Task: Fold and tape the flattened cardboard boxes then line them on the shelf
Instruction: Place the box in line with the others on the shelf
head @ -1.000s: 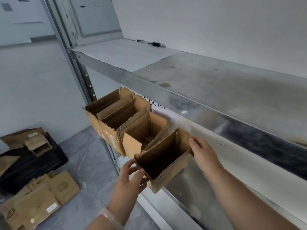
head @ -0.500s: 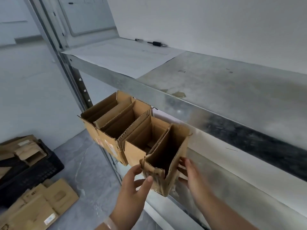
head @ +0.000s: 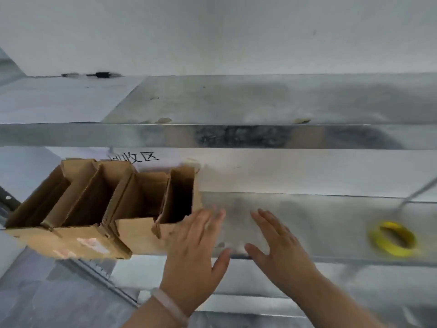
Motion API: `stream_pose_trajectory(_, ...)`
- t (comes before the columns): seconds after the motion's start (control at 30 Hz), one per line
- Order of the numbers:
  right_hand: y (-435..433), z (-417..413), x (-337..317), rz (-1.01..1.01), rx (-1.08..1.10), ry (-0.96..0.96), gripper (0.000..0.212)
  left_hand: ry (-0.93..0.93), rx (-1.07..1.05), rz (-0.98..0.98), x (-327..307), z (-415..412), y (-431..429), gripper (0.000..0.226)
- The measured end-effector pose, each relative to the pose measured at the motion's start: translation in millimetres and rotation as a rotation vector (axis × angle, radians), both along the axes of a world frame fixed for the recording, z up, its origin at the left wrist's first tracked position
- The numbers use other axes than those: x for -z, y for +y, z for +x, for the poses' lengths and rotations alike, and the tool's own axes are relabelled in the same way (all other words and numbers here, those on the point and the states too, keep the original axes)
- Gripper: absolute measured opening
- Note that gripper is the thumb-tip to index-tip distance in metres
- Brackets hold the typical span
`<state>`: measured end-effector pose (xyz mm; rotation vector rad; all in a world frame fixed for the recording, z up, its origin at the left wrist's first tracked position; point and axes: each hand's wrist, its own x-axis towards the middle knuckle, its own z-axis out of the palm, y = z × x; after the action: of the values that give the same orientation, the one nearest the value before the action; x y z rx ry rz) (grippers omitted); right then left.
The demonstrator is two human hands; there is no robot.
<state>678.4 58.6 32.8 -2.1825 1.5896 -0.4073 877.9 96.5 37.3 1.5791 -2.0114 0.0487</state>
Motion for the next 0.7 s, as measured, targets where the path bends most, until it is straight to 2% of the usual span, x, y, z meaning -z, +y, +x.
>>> stream_pose_trajectory(0.1,28,-60,-2,-0.121,0.15,0.01,0.081,-0.026,0.143,0.004,-1,-58,-16,0.063)
stream_pose_trajectory(0.23,68,-147,-13,-0.277,0.343,0.135,0.075,-0.056,0.321,-0.015,-3,-148,-21,0.061)
stream_pose_trajectory(0.33,96,-212,-22,-0.276,0.404,0.27,0.074,-0.063,0.431,-0.065,-13,-219,-18,0.059)
stream_pose_trajectory(0.57,154,-375,-30,-0.255,0.601,0.287,0.077,0.055,0.611,-0.098,-28,-405,6,0.054)
stream_pose_trajectory(0.7,181,-459,-38,-0.223,0.683,0.321,0.076,0.073,0.674,-0.051,-22,-498,21,0.053)
